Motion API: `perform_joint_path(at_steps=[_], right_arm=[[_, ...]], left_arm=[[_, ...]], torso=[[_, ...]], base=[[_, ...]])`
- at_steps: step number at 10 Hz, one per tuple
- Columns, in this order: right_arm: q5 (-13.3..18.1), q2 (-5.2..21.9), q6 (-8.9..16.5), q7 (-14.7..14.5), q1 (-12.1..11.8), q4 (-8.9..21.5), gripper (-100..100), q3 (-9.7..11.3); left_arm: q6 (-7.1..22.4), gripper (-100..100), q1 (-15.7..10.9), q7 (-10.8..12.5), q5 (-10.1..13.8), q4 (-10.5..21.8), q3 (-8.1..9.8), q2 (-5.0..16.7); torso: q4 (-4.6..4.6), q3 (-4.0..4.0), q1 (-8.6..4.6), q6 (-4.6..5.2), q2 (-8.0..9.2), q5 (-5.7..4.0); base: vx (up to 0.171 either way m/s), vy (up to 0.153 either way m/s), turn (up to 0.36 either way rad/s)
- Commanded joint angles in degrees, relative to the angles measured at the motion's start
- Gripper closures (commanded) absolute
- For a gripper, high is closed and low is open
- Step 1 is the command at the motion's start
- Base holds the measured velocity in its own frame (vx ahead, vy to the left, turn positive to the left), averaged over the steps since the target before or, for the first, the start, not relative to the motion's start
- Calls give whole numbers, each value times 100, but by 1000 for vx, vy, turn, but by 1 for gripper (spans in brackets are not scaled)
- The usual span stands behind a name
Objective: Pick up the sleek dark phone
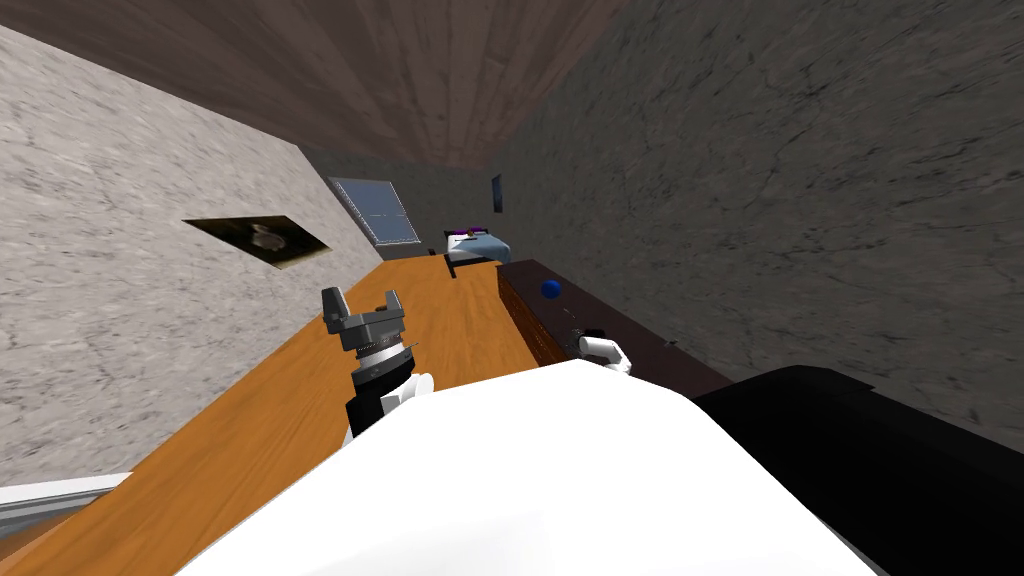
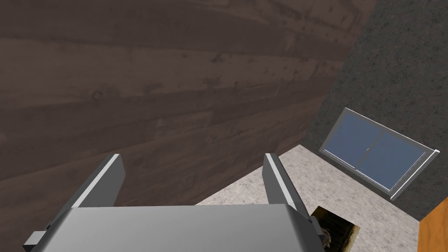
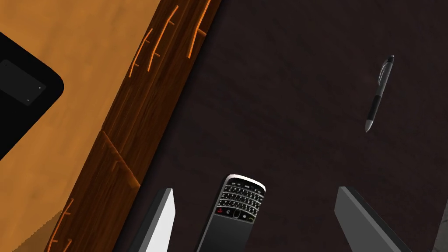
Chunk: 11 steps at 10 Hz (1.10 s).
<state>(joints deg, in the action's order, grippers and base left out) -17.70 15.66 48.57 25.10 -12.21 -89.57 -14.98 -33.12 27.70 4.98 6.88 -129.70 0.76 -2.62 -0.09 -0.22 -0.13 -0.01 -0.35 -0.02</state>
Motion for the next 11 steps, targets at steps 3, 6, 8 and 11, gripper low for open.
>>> perform_joint_path(at_steps=[3,6,8,11], right_arm=[[-210,125,501,38,84,475,-100,-183],[-348,217,920,63,144,875,-100,-332],[-410,264,1095,70,168,1060,-100,-400],[-519,354,1392,75,206,1394,-100,-524]], left_arm=[[0,0,0,0,0,0,0,0],[0,0,0,0,0,0,0,0],[0,0,0,0,0,0,0,0],[0,0,0,0,0,0,0,0]], torso=[[1,1,4,0,2,1],[-2,-6,-1,-1,-10,0],[1,2,1,0,4,1],[1,2,-1,0,3,0]], base=[[102,-14,-60],[125,-22,-64],[95,-13,-54],[104,-19,-59]])
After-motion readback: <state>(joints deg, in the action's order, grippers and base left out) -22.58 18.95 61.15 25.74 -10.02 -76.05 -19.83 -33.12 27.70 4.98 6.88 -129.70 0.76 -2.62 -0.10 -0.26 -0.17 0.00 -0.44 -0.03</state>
